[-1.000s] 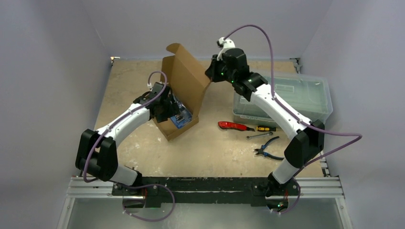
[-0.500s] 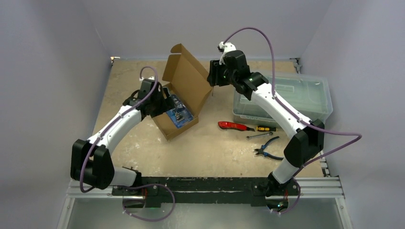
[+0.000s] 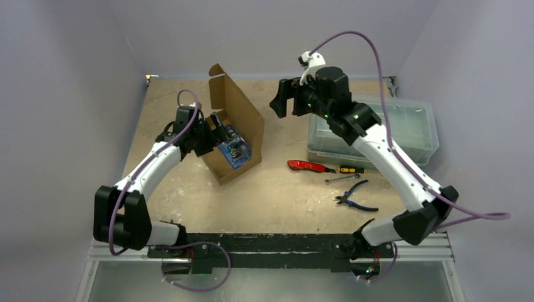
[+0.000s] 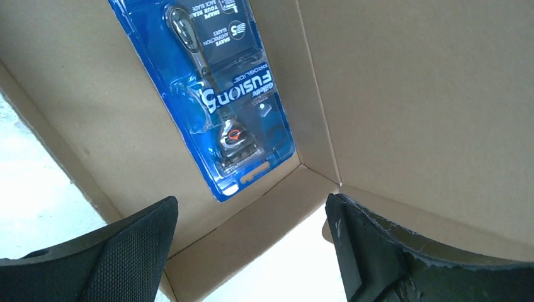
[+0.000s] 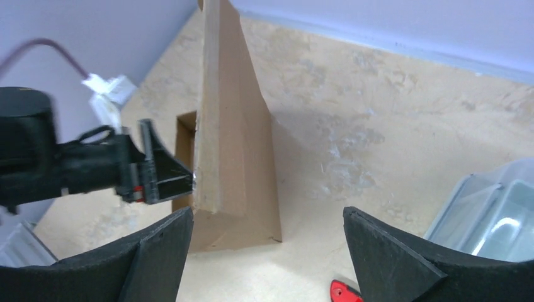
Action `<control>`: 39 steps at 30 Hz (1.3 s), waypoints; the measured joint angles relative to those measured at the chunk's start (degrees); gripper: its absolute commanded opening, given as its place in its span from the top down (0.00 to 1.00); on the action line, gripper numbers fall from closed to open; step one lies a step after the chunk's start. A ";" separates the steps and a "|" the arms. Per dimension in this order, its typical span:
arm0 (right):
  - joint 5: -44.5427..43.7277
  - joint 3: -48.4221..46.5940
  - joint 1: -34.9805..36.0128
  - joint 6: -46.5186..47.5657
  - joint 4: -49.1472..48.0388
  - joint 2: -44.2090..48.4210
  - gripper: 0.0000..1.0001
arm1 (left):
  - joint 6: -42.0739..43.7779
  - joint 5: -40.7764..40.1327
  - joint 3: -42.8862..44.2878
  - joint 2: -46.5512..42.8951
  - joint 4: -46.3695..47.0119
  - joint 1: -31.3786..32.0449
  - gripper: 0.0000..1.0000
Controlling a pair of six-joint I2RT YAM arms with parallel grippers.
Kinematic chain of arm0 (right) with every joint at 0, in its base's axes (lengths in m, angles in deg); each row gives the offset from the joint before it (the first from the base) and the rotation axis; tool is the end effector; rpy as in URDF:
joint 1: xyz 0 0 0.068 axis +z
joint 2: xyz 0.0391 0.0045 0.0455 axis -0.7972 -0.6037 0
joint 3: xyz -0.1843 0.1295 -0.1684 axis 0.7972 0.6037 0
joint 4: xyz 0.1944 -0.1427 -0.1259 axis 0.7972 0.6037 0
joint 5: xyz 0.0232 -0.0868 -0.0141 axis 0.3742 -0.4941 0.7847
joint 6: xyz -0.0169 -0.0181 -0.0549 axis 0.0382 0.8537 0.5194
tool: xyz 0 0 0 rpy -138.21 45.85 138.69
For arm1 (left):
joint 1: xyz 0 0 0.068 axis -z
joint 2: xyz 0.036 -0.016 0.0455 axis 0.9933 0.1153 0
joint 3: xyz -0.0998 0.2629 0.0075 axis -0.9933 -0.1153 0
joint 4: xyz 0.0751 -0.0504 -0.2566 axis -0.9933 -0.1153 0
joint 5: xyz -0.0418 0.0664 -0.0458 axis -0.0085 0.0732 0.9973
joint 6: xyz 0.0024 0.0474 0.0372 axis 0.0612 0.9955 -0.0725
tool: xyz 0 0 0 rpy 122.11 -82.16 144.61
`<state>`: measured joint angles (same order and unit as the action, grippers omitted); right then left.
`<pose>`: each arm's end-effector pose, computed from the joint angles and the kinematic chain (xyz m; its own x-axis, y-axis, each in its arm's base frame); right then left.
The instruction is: Unpack the express box
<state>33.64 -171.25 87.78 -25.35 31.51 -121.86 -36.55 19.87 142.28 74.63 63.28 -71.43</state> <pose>0.2846 0.1992 0.4367 -0.4329 0.0292 -0.9010 -0.4803 0.8383 0.2580 0.2902 -0.0691 0.2519 -0.7261 -0.5264 -0.4424 -0.2285 0.7916 -0.5667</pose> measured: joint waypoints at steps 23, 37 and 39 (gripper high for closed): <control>1.90 18.08 7.98 0.76 -6.99 18.12 0.01 | -7.48 -12.98 11.56 13.16 -10.60 5.66 0.11; -15.26 9.49 23.32 8.15 -16.98 -5.99 0.34 | -7.50 -14.51 12.59 12.90 -12.24 5.77 0.10; -18.86 7.82 24.24 8.33 -16.92 -7.85 0.41 | -7.48 -14.51 12.59 12.90 -12.24 5.77 0.10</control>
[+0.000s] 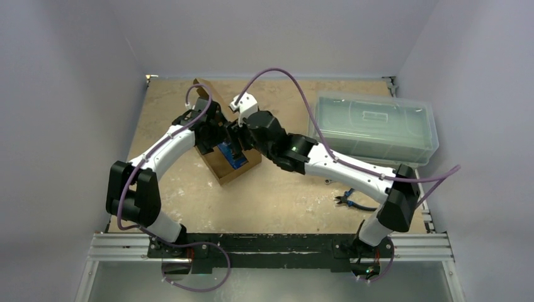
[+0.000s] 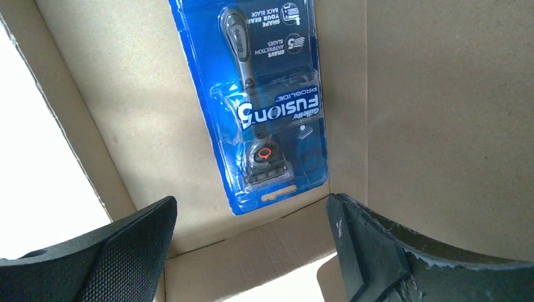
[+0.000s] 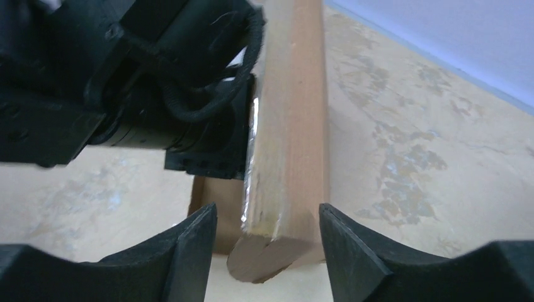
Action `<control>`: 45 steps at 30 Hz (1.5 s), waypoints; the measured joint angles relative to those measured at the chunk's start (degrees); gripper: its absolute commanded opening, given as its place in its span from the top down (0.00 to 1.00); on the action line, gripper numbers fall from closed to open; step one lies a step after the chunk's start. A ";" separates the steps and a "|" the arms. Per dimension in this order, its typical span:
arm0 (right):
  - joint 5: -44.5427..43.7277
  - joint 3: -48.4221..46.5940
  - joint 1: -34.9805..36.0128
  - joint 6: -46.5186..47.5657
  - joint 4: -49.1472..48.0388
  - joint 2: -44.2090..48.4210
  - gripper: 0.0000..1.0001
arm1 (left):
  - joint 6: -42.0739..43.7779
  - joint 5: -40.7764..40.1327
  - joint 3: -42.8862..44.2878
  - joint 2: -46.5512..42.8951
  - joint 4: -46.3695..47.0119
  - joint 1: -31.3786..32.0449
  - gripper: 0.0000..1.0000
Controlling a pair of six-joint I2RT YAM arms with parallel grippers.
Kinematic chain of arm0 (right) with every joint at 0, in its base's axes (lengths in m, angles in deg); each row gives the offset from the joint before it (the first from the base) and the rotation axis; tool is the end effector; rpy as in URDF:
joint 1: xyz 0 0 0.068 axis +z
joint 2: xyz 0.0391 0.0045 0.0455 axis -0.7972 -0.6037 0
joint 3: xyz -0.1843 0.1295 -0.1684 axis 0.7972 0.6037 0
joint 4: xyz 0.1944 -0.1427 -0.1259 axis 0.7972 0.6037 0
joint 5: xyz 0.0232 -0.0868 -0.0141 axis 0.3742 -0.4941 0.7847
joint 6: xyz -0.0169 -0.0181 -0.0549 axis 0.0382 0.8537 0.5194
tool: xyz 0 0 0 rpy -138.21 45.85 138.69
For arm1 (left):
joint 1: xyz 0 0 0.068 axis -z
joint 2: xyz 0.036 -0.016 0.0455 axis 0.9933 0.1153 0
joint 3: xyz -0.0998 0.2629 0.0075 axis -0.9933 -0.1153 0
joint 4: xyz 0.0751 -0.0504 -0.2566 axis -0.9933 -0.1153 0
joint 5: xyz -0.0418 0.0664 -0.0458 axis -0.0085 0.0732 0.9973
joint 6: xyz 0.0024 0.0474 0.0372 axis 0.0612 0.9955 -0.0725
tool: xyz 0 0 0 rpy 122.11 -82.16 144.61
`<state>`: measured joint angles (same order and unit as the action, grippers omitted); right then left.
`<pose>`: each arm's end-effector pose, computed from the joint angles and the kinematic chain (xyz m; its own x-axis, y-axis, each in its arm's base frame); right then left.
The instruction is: Unpack the express box
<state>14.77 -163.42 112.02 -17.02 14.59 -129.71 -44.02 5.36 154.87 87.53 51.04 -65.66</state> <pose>0.2169 0.3359 0.3714 -0.2528 -0.1837 -0.9499 -0.6356 0.7717 0.0199 0.3240 -0.0996 0.2417 -0.7161 -0.5718 -0.4003 -0.4462 0.8160 -0.3673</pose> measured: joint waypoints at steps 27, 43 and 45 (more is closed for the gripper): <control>12.81 -1.27 -13.68 -17.59 0.79 1.20 1.00 | 2.99 5.79 -12.17 -9.53 11.19 -2.64 0.27; 13.62 0.63 -13.86 -18.82 0.00 2.80 1.00 | -0.22 -1.31 -7.50 -2.16 6.40 -1.38 0.14; 13.64 0.63 -13.86 -18.99 0.00 2.80 1.00 | -0.98 -1.46 -7.50 -1.53 6.78 -1.20 0.15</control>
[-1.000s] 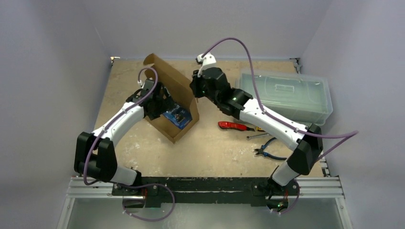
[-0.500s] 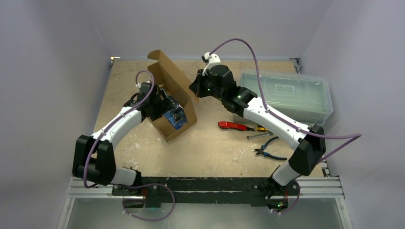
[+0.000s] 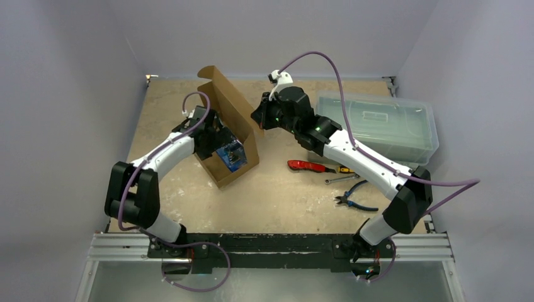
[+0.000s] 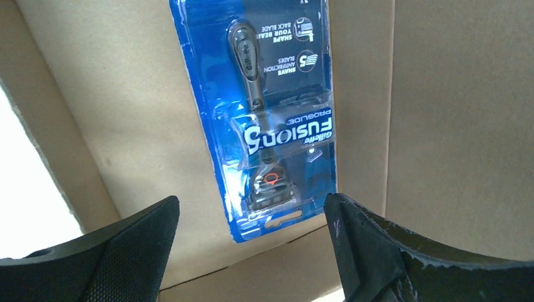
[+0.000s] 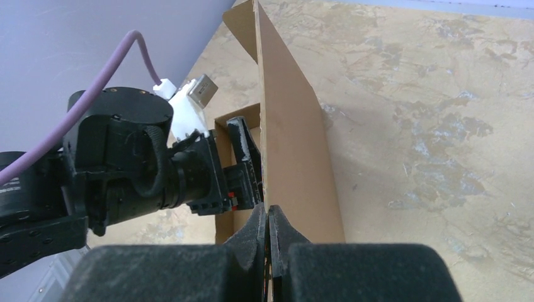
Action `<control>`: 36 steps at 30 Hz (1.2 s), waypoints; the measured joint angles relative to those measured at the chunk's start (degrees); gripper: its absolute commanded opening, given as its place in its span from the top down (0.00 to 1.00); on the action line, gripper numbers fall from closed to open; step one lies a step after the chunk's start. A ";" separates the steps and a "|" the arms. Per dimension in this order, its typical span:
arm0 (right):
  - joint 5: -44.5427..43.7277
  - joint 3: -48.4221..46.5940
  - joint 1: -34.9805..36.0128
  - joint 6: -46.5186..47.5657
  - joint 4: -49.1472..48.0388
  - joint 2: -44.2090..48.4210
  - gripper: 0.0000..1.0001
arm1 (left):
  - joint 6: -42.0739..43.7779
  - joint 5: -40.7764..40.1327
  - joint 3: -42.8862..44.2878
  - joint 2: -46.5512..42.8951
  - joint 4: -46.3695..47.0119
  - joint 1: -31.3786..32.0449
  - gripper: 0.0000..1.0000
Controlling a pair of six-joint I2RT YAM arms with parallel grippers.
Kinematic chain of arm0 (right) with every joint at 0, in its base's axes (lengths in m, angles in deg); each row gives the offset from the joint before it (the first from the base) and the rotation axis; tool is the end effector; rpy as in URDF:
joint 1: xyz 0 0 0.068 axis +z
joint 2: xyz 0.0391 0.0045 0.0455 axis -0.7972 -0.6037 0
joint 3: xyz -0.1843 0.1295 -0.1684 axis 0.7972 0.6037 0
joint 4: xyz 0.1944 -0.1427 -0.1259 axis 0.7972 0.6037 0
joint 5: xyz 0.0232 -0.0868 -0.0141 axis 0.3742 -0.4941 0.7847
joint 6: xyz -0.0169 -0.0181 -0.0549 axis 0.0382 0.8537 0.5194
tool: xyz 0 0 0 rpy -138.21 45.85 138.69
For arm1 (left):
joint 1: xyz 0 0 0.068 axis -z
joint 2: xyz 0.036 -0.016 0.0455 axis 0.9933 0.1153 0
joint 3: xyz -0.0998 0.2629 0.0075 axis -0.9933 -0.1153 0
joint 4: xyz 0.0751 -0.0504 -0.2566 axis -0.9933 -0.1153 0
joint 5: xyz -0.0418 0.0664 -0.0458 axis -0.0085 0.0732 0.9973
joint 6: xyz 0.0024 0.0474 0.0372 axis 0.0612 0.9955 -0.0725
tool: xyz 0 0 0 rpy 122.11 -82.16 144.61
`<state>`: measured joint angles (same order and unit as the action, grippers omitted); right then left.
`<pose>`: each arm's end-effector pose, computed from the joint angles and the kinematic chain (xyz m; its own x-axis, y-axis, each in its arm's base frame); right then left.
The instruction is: Unpack the express box
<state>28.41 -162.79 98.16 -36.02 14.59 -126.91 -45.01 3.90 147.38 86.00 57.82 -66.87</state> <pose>0.2759 0.2736 0.3850 -0.4753 0.1506 -0.8669 -0.4936 0.7699 0.4044 0.3149 -0.0883 0.2158 -0.6794 -0.6035 -0.4174 -0.4791 0.7957 -0.3706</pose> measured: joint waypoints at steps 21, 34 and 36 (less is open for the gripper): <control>1.49 0.31 0.00 -0.63 -0.44 0.02 1.00 | -7.58 -2.32 7.61 13.46 1.68 0.94 0.04; 1.31 0.68 -0.52 -0.57 -0.59 0.55 1.00 | -11.80 -7.45 17.77 22.88 -8.02 3.85 0.09; 1.20 0.72 -0.66 -0.57 -0.59 0.59 1.00 | -12.11 -8.35 19.02 23.78 -9.27 4.17 0.14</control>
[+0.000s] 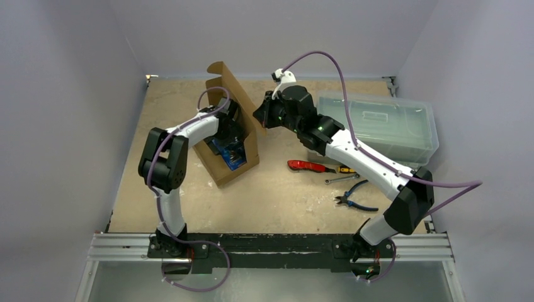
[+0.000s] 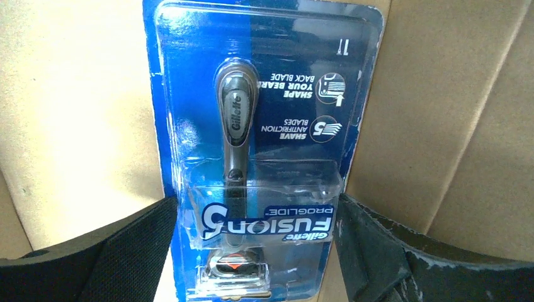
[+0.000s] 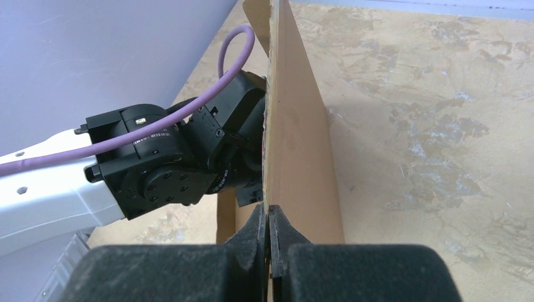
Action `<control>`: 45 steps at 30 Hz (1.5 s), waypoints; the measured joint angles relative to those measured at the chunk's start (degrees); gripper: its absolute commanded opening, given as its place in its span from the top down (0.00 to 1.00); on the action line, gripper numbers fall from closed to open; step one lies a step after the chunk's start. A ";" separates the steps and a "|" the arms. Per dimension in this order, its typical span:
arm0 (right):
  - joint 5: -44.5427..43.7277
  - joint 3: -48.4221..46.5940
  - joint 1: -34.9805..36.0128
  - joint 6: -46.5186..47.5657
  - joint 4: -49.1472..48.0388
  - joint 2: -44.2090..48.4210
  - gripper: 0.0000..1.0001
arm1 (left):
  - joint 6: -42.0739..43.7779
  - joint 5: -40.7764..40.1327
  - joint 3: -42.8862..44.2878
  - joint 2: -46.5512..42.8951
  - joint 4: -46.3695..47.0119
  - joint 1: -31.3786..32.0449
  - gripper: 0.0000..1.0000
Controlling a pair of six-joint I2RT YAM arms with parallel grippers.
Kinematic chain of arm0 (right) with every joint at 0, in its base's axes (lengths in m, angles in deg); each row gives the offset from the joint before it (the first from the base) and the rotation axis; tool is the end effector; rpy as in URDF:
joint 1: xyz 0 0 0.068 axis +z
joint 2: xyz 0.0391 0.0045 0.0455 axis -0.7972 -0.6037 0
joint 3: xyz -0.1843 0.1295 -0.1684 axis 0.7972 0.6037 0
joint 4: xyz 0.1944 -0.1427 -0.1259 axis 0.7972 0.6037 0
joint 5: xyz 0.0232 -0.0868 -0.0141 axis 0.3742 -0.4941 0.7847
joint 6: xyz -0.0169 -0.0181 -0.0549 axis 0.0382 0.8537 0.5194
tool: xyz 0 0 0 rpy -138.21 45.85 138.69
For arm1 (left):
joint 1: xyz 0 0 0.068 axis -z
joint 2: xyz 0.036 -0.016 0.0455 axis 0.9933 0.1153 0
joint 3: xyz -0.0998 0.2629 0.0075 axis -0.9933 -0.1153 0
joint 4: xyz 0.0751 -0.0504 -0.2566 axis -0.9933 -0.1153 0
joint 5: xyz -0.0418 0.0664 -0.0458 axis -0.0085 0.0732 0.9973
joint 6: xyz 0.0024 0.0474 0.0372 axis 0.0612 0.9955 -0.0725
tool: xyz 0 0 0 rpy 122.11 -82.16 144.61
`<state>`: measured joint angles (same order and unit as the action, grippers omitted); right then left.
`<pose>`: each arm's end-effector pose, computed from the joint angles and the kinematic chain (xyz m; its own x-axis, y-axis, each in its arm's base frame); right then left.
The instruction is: Unpack the express box
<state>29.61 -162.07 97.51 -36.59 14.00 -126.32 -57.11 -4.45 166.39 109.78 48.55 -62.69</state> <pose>0.2766 0.2694 0.3852 -0.4803 0.1627 -0.8619 -0.4961 0.7599 0.4199 0.3826 -0.1325 0.1648 -0.6355 -0.6820 -0.3619 -0.6667 0.7212 -0.1881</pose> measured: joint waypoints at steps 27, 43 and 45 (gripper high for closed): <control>-0.57 2.05 -0.09 -0.61 -1.20 1.36 1.00 | 3.74 -3.45 -1.73 -8.22 -1.62 0.48 0.35; -3.23 2.80 -0.07 -2.03 -1.77 2.10 1.00 | 10.05 -8.92 -1.77 -28.06 -5.49 0.50 0.35; -4.87 2.75 -0.07 -1.99 -1.75 2.05 1.00 | 11.58 -10.16 -1.75 -30.86 -6.29 0.50 0.35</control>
<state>24.74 -159.31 97.44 -38.58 12.25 -124.27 -45.53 -14.62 164.64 78.92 42.26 -62.19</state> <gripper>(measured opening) 0.008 0.666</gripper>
